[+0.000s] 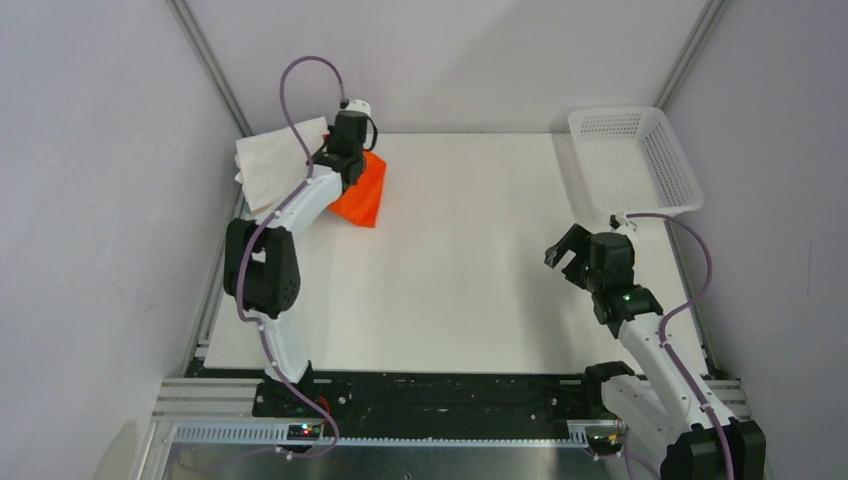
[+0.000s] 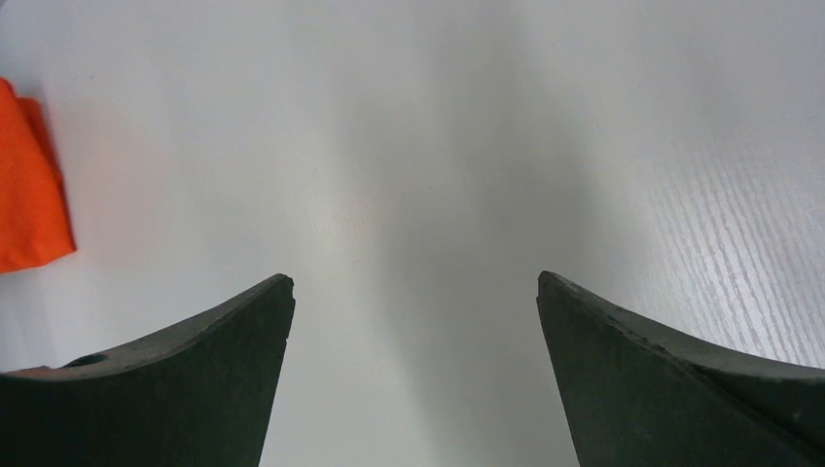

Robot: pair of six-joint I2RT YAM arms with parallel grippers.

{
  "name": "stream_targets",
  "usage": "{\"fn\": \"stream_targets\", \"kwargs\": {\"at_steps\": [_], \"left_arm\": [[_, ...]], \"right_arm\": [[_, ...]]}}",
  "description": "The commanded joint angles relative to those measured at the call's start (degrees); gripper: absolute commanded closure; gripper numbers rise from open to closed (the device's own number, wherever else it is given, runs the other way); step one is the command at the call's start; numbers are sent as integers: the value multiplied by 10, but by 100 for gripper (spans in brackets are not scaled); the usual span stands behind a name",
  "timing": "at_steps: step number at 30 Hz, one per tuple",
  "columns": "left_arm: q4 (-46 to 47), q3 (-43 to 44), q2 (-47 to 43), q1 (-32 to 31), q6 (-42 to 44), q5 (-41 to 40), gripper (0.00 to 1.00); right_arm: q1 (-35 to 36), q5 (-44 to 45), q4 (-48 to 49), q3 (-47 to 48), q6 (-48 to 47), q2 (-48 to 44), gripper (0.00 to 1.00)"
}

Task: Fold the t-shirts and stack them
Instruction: Put the neatly folded tshirt into the corner of the board with the left arm

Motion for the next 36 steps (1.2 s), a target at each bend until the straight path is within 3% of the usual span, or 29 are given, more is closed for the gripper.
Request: {"fn": "stream_targets", "kwargs": {"at_steps": [1,15,28,36], "left_arm": [[13,54,-11,29,72,-18,100],[-5,112,-86,50,27,-3,100],[-17,221,-35,61,-6,-18,100],[-20,230,12,89,-52,5,100]], "right_arm": [[-2,31,28,-2,-14,3,1],[-3,51,34,-2,-17,12,1],[-3,66,35,-2,-12,39,1],[-3,75,37,-2,-13,46,1]]}}
